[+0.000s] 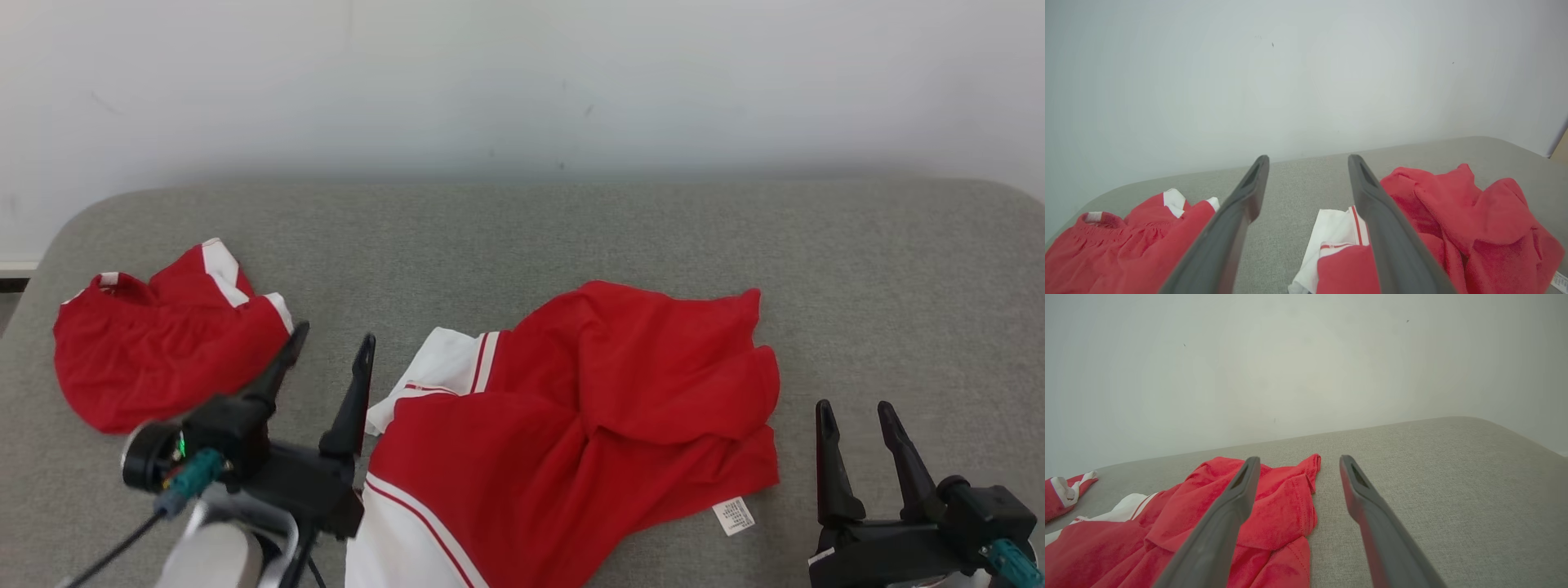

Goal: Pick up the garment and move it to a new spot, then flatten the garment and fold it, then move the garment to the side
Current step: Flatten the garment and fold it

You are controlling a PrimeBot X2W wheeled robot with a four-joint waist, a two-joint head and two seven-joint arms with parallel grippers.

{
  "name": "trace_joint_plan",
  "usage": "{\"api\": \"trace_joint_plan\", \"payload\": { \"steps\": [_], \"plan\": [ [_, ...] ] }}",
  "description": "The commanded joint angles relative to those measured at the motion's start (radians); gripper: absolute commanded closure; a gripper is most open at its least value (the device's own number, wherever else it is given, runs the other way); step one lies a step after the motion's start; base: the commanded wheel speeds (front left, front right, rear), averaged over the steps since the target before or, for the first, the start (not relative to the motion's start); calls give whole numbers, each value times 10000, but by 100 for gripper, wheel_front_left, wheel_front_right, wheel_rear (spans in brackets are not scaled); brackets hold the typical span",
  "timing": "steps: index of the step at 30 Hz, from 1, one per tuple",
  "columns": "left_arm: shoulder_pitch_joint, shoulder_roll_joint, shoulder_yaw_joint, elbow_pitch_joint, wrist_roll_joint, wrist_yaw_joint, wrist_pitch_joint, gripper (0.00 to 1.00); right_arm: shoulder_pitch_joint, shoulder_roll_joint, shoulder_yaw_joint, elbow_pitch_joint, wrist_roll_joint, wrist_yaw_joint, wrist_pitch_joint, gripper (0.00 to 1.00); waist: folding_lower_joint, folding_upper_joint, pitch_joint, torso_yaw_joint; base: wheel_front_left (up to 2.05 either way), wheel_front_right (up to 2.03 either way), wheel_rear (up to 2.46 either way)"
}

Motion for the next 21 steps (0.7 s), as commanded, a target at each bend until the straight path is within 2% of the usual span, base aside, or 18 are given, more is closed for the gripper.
{"api": "trace_joint_plan", "payload": {
  "steps": [1, 11, 21],
  "plan": [
    [-448, 121, 64, 23, -25, -74, 146, 0, -125, -23, 25, -8, -2, -26, -8, 0, 0, 0, 284, -348, 0, 0, 0],
    [-3254, 660, -55, 965, -623, -660, 1886, 0, -654, 142, 115, -62, 45, -26, -8, 0, 0, 0, 1235, -1530, 0, 0, 0],
    [-4481, 875, -1016, 2686, -1185, -841, 3073, 0, -1071, 269, 214, -64, 75, -26, -8, 0, 0, 0, 1921, -2321, 0, 0, 0]
  ]
}}
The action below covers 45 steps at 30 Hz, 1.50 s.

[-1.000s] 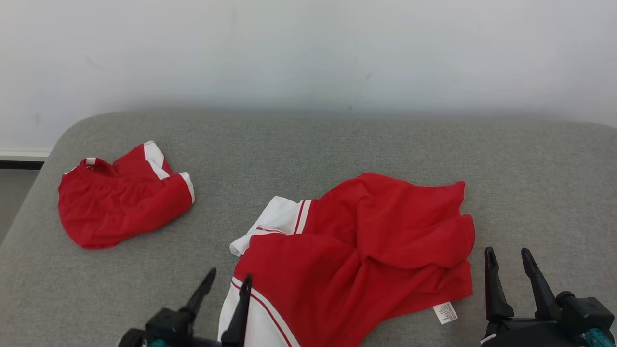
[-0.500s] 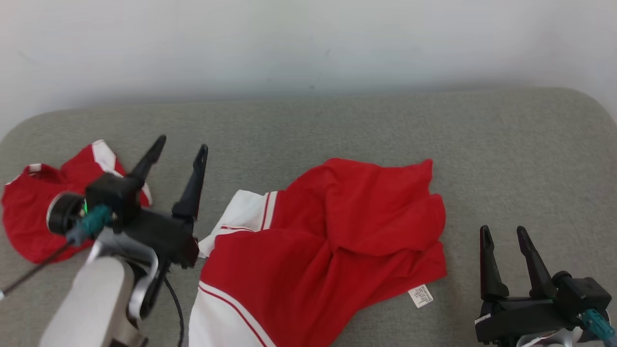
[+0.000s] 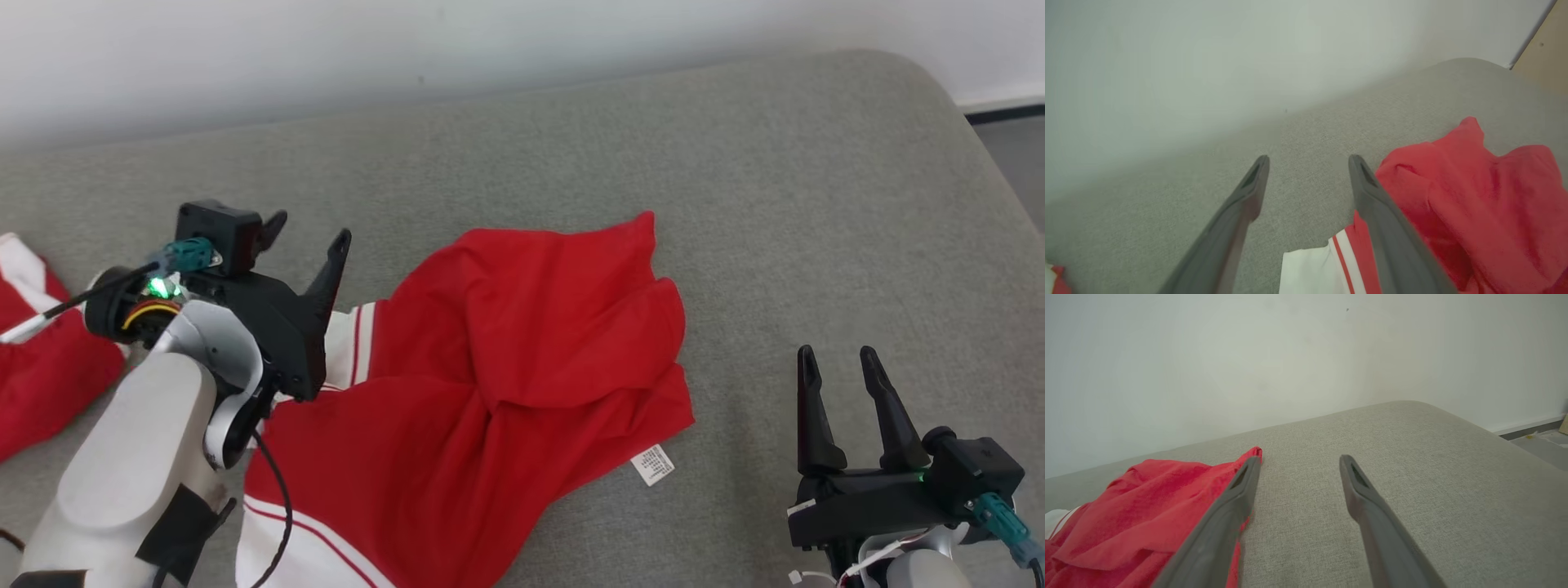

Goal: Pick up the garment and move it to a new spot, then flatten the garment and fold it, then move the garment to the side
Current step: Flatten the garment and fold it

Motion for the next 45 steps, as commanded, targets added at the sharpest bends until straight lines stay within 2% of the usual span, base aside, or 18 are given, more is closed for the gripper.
{"api": "trace_joint_plan", "payload": {
  "steps": [1, 8, 16, 25, 27, 28, 37, 45],
  "plan": [
    [-86, 34, -45, 97, -93, 1, 66, 0, -97, 30, 14, -3, 52, -26, -8, 0, -2, -1, 384, -392, 0, 0, 0],
    [-351, 410, -1379, 904, -709, -5, 687, 0, -254, 77, 26, 34, 23, -26, -8, 0, -2, -1, 531, -528, 0, 0, 0],
    [-470, 835, -2702, 1192, -1628, -4, 1651, 0, -348, 108, 96, 64, -111, -26, -8, 0, -2, -1, 493, -511, 0, 0, 0],
    [-483, 577, -3244, 2042, -2391, -7, 1973, 0, -512, 117, 184, 77, -58, -26, -8, 0, -2, -1, 616, -581, 0, 0, 0],
    [-570, 488, -3367, 2231, -2562, -7, 1967, 75, -525, 117, 190, 65, -65, -26, -8, 0, -2, -1, 669, -595, 0, 0, 0],
    [-631, 461, -3445, 2317, -2613, -7, 1946, 100, -535, 118, 195, 64, -64, -26, -8, 0, -2, -1, 695, -603, 0, 0, 0],
    [-2922, 421, -3683, 2576, -2379, -3, 138, 100, -575, 122, 46, 40, -109, -26, -8, 0, -2, -1, 775, -475, 0, 0, 0],
    [-4905, 477, -3572, 3102, -2239, -3, -786, 100, -663, 121, 112, -13, -168, -26, -8, 0, -2, -1, 914, -508, 0, 0, 0]
  ]
}}
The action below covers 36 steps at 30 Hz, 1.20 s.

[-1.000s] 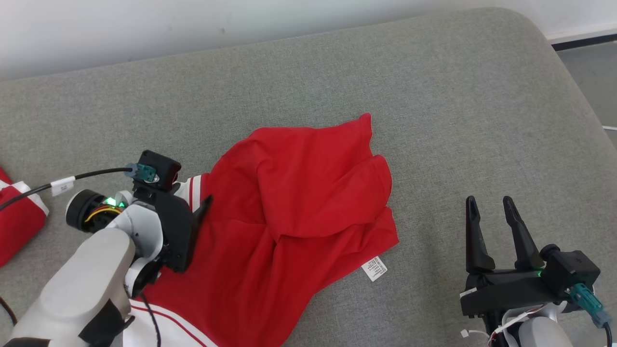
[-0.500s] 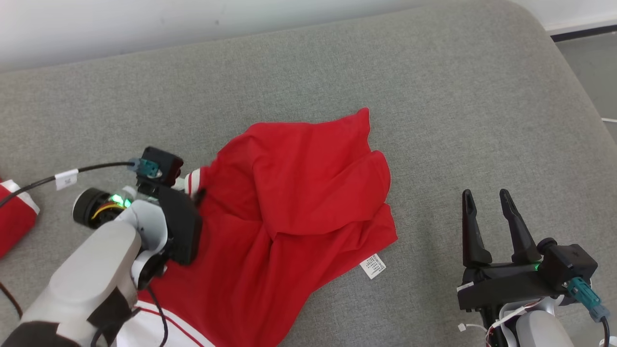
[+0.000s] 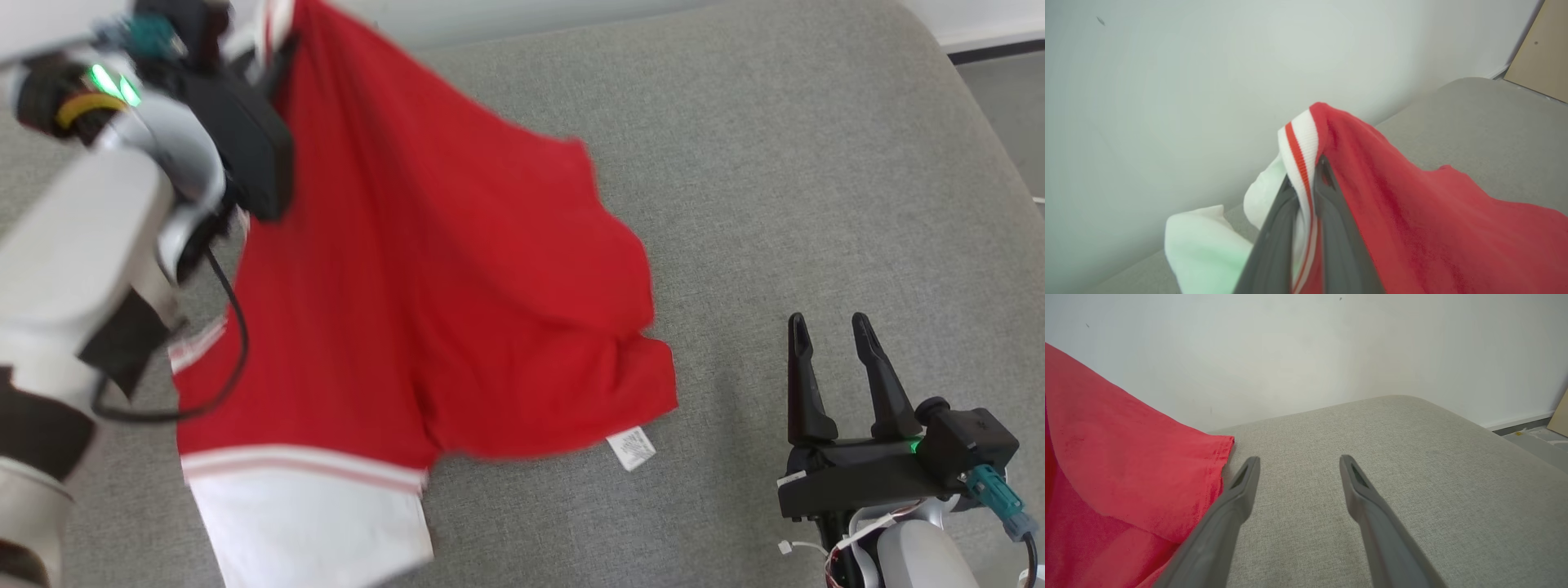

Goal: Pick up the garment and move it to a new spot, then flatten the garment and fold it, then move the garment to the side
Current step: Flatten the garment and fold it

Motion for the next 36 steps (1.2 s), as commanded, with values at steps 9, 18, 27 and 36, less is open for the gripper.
{"api": "trace_joint_plan", "payload": {
  "steps": [9, 18, 27, 36],
  "plan": [
    [-1394, 271, 67, 1414, 673, 85, -1387, 100, -286, 17, 41, -100, -38, -26, -8, 0, 0, -1, 440, -326, 0, 0, 0],
    [-1043, 71, -298, 2499, 947, 58, -2701, 0, -277, 14, -13, -36, -126, -26, -8, 0, 0, -1, 329, -195, 0, 0, 0],
    [121, 96, 822, 1428, 553, 286, -3511, 0, 203, -173, -144, -52, -231, -26, -8, 0, 0, -1, -804, 505, 0, 0, 0],
    [3645, 387, 2865, -1960, 1246, 1069, -3509, 0, 751, -358, -278, -231, -294, -26, -8, 0, 0, -1, -1684, 1459, 0, 0, 0]
  ]
}}
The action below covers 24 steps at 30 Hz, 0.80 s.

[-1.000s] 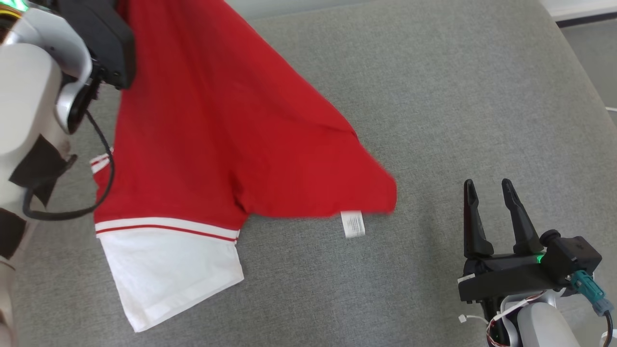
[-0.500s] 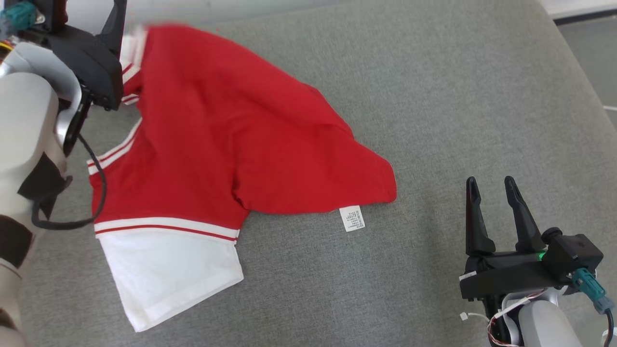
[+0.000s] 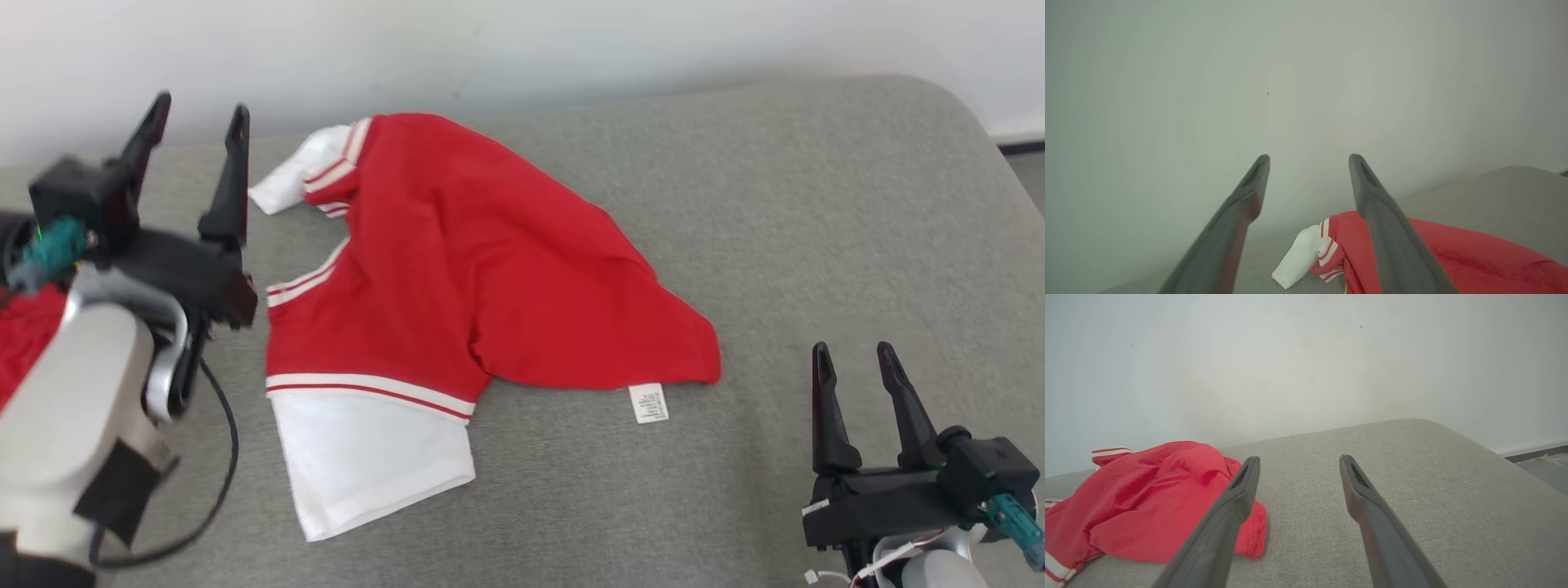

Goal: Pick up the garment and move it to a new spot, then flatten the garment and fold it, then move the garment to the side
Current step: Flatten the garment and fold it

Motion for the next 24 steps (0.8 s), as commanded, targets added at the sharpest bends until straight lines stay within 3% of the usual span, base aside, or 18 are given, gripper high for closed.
{"api": "trace_joint_plan", "payload": {
  "steps": [1, 10, 24],
  "plan": [
    [628, -21, 240, -468, 201, 124, -31, 0, 188, -66, -11, -47, -126, -26, -8, 0, 2, 0, -591, 648, 0, 0, 0],
    [3538, -314, 1442, -2651, 876, 466, -33, 0, 520, -163, -102, -140, -134, -26, -8, 0, 2, 0, -994, 1244, 0, 0, 0],
    [6955, -876, 2902, -4201, 1757, 263, -34, 0, 1146, -303, -184, -65, -50, -26, -8, 0, 2, 0, -1648, 1711, 0, 0, 0]
  ]
}}
